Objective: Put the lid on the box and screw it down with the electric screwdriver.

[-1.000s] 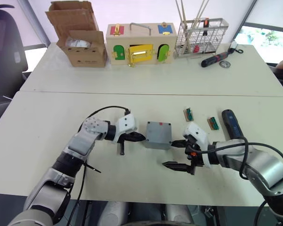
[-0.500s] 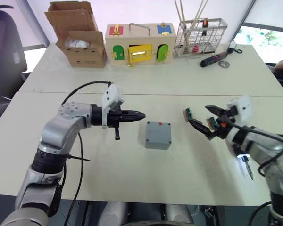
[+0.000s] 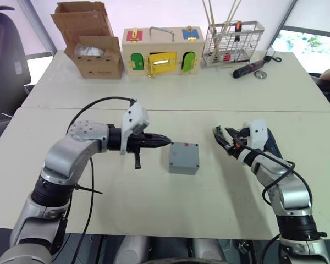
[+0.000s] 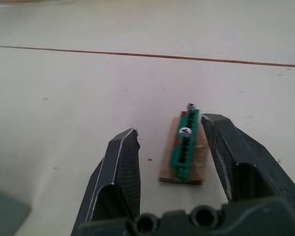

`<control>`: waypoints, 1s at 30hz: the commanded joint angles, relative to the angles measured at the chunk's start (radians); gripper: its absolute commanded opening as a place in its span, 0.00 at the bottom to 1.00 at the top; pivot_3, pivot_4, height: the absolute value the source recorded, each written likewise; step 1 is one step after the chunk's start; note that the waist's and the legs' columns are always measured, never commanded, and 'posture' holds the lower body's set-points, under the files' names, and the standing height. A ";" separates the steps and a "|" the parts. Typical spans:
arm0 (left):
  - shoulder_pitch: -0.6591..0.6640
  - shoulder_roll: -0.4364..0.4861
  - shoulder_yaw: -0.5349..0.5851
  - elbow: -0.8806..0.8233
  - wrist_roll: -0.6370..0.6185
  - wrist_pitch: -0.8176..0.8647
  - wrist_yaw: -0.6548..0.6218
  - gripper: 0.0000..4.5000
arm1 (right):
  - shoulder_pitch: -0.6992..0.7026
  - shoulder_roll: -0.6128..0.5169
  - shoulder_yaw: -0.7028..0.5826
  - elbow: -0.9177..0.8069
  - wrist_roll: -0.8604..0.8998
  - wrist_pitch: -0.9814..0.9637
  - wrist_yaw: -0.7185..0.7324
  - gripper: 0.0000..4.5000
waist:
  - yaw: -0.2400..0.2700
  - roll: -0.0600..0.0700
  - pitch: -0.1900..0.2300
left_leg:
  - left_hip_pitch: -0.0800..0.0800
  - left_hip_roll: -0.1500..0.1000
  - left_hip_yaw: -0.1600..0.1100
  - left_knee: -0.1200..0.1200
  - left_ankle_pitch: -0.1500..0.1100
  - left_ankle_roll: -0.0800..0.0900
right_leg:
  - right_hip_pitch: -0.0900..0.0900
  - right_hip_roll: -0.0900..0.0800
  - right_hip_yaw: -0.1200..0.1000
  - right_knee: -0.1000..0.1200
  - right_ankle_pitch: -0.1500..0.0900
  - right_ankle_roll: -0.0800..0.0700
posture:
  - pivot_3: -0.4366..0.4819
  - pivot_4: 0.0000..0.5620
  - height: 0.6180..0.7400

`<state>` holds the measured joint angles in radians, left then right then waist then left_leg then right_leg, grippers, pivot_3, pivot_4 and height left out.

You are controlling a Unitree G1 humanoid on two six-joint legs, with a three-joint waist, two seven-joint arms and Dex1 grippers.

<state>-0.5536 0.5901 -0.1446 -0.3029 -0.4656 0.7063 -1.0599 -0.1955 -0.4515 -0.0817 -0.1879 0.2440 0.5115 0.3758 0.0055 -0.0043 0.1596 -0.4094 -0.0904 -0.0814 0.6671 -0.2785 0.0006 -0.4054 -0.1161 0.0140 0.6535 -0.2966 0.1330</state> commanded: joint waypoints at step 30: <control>0.012 0.008 -0.008 0.013 0.016 -0.072 0.009 0.00 | -0.070 -0.009 -0.050 -0.078 -0.001 0.014 0.028 0.01 | -0.002 0.000 0.000 | 0.000 0.000 0.000 0.000 0.000 0.000 | 0.000 0.000 0.000 0.000 0.000 0.000 | 0.48 0.27 1.00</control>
<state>-0.5432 0.5906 -0.1556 -0.2779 -0.4456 0.6558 -1.0441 -0.2396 -0.4468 -0.0979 -0.1992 0.2214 0.5246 0.3997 0.0032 -0.0042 0.1596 -0.4094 -0.0903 -0.0814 0.6669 -0.2785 0.0006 -0.4057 -0.1160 0.0141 0.6538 -0.2966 0.1329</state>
